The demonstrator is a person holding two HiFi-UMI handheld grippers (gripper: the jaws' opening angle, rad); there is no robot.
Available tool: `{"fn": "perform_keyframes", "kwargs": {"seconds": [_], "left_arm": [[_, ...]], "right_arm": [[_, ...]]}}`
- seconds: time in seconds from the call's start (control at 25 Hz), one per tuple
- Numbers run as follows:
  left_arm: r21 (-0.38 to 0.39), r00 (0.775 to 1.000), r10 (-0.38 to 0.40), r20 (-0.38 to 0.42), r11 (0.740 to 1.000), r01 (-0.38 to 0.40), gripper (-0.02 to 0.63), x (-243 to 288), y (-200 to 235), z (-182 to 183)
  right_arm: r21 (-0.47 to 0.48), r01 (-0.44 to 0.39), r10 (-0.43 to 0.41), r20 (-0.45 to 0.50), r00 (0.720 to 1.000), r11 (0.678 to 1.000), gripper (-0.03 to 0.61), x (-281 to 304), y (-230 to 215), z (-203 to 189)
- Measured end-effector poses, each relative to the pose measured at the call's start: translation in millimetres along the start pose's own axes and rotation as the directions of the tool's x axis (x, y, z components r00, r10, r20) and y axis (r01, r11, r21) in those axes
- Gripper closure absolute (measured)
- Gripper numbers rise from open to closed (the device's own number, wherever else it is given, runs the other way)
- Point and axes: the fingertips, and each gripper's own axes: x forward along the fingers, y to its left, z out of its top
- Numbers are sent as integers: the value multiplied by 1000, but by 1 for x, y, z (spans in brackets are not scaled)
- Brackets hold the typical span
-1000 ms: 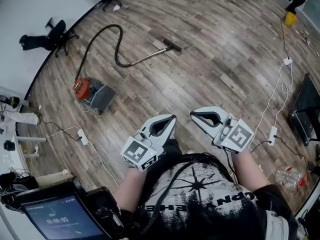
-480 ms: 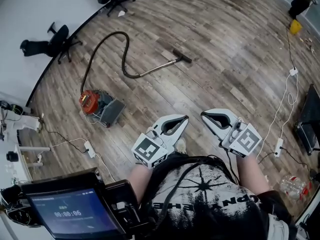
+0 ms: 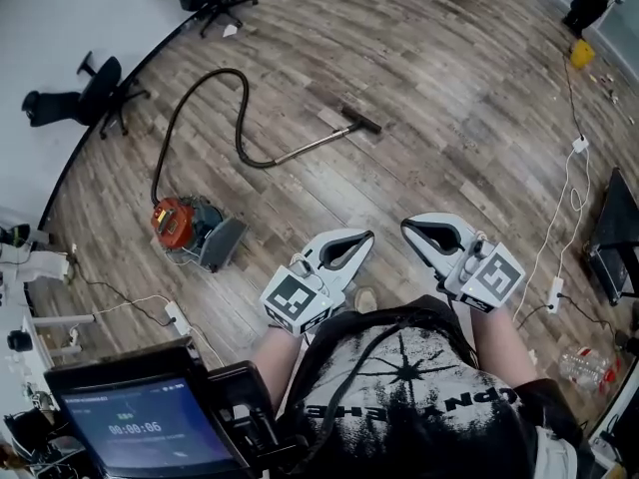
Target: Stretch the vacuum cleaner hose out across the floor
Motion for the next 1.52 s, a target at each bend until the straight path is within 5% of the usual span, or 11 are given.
{"fn": "perform_keyframes", "kwargs": {"seconds": [0.44,1.16,1.52], "left_arm": [[-35,1000,-8,13,999,8,612,8,54,0],[-36,972,233,43,972,-231,612,125,200,55],[-24,945,326,41,945,-325,612,182,258,83]], "right_arm": [[2,56,-56,-31,998,998,571,27,-48,3],[-80,-236,233,-50,971,968,571,109,-232,30],[-71,-291,290,-32,957,954,571,117,-323,40]]}}
